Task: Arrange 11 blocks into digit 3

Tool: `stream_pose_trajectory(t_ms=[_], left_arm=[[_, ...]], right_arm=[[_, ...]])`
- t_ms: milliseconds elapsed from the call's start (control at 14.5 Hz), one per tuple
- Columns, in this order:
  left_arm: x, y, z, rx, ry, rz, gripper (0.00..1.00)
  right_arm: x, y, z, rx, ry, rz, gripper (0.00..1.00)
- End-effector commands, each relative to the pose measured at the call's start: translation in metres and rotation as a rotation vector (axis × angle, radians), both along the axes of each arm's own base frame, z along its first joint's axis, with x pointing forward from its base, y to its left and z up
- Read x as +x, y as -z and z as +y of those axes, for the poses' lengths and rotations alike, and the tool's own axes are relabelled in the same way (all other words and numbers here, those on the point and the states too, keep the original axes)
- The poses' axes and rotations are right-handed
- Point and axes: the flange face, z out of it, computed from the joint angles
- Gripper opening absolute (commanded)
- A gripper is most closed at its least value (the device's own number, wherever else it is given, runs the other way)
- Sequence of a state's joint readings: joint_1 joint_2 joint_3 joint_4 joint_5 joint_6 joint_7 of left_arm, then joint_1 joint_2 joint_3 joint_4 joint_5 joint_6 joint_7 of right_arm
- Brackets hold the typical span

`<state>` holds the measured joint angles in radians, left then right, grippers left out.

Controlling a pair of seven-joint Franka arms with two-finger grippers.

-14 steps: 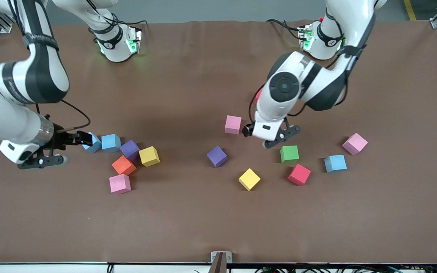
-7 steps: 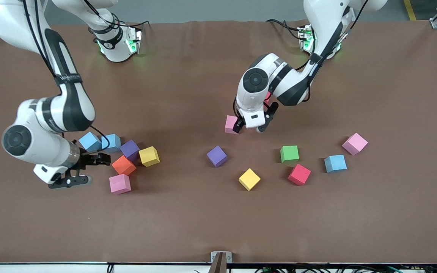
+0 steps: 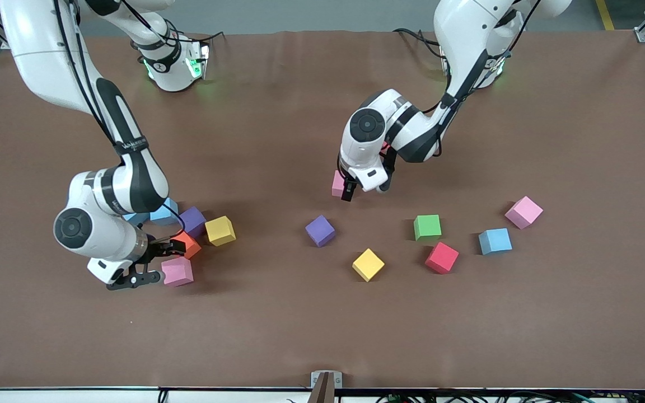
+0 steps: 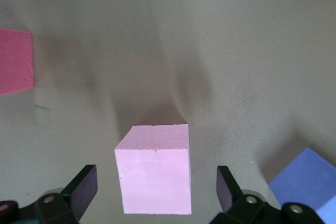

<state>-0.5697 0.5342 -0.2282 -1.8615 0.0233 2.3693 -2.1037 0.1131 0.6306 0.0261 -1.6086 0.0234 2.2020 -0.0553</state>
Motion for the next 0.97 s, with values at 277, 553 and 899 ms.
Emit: stream_pose_trajectory(t_ms=[277,553,899], left_arm=[[-0.006,0.031,-0.010,-0.013,-0.009,-0.020,0.93],[-0.007,0.039,-0.012,-0.026,0.013,-0.030,0.33],[-0.029,-0.007,-0.036,-0.037,0.330,-0.049,0.16]], right_arm=[[0.010,0.024,0.001,-0.011,-0.009,0.003,1.00],[0.009,0.036,0.002,-0.011,-0.077,0.024,1.00],[0.015,0.042,0.006,-0.008,-0.102,0.022,1.00]])
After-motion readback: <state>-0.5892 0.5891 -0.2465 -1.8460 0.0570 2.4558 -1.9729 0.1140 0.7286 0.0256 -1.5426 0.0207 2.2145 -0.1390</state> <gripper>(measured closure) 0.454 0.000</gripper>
